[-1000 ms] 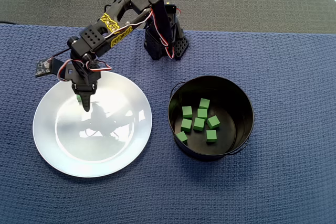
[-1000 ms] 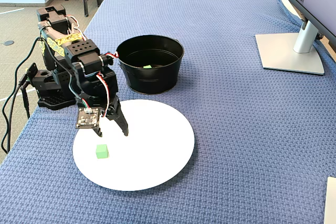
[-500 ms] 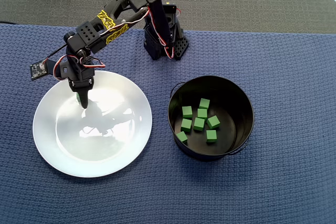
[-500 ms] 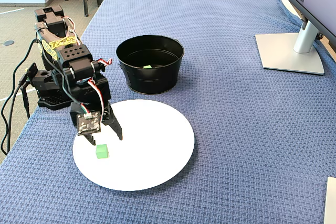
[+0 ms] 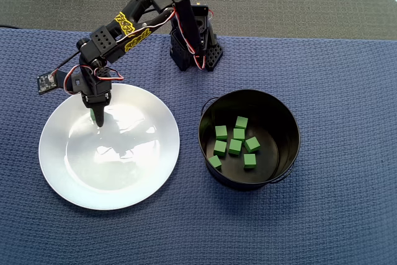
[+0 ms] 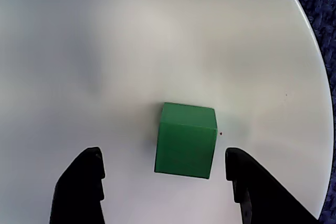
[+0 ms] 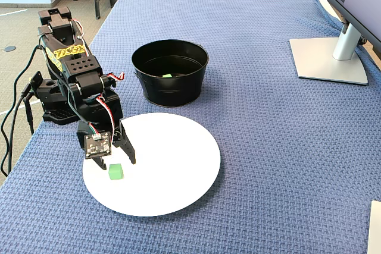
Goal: Pick up the green cubes from the white plate and place them in the black recipient
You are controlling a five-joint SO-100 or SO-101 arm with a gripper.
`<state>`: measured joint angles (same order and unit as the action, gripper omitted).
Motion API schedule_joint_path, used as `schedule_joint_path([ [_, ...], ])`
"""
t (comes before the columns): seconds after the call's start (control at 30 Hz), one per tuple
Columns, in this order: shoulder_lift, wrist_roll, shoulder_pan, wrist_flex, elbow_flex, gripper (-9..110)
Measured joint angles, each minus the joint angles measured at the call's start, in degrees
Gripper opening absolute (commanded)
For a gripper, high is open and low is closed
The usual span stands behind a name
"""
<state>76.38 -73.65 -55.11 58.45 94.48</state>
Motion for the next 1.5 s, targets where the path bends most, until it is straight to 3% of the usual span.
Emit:
schedule_joint_path([
  [0.5, -2.0, -1.6, -0.8, -6.7, 2.7, 12],
  [0.67, -2.0, -2.3, -0.7, -8.0, 4.0, 0],
  [0.87, -2.0, -0.3, -0.4, -7.9, 4.2, 0],
  [1.13, 1.0, 9.7, 2.7, 6.6, -5.6, 0],
  [1.5, 17.1, 26.6, 20.7, 28.8, -18.7, 0],
])
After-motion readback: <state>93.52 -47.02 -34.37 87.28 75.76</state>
